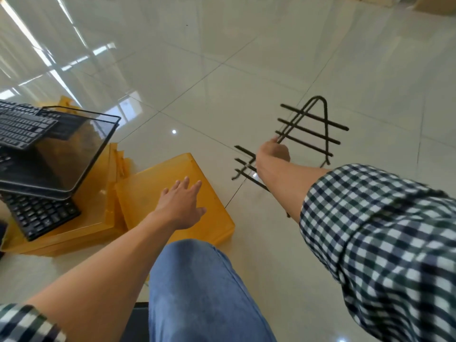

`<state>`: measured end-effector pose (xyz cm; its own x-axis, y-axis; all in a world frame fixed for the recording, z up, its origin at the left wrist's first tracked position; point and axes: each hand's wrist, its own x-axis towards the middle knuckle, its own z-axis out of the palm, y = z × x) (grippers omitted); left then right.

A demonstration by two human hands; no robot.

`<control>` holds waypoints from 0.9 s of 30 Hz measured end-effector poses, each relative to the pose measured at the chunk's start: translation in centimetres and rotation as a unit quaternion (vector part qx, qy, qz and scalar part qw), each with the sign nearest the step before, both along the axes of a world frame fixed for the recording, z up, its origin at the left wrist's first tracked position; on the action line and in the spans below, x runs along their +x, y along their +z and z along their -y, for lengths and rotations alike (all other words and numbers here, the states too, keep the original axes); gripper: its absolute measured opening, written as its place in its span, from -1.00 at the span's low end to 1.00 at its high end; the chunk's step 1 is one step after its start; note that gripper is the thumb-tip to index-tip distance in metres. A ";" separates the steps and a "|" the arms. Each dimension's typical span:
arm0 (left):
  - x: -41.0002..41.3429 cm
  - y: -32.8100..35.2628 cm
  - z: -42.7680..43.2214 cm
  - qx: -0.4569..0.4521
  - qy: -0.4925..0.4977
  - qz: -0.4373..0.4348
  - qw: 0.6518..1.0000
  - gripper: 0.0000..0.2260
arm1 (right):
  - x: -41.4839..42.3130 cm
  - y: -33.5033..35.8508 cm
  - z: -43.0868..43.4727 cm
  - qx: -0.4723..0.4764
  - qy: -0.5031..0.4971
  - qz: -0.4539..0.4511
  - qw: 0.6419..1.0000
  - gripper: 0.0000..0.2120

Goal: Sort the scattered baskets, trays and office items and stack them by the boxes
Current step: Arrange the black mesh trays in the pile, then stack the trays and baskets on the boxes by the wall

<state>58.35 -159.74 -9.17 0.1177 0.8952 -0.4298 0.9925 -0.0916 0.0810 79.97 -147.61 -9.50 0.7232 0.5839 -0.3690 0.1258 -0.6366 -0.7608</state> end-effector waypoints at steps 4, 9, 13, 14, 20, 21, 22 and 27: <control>-3.1 -0.7 1.5 -0.029 0.051 -0.004 0.998 -0.32 | -0.8 -4.0 2.3 -0.019 -0.008 0.012 1.000 -0.43; -8.0 -1.4 3.1 -0.058 0.147 0.000 0.987 -0.38 | -2.0 -3.4 2.7 -0.089 -0.021 0.072 0.993 -0.59; -10.5 -1.7 4.6 -0.040 0.201 0.019 0.979 -0.44 | -5.8 -0.9 3.6 -0.056 0.104 0.177 0.977 -0.29; -11.2 -1.7 5.3 -0.035 0.216 0.023 0.976 -0.45 | -7.9 -0.3 4.2 -0.019 0.174 0.225 0.958 -0.27; -16.9 -1.8 11.5 -0.019 0.308 -0.007 0.951 -0.52 | -23.4 0.5 13.1 0.163 0.556 0.212 0.787 -0.62; -18.1 -2.0 13.2 -0.028 0.334 -0.017 0.942 -0.53 | -25.7 -0.2 15.5 0.168 0.607 0.186 0.755 -0.64; -19.1 -2.2 15.1 -0.042 0.359 -0.026 0.932 -0.54 | -27.6 -1.1 17.9 0.165 0.655 0.164 0.719 -0.63; -23.2 -4.0 26.1 -0.119 0.441 -0.052 0.888 -0.44 | -31.0 -7.5 28.0 0.074 0.831 0.149 0.530 -0.39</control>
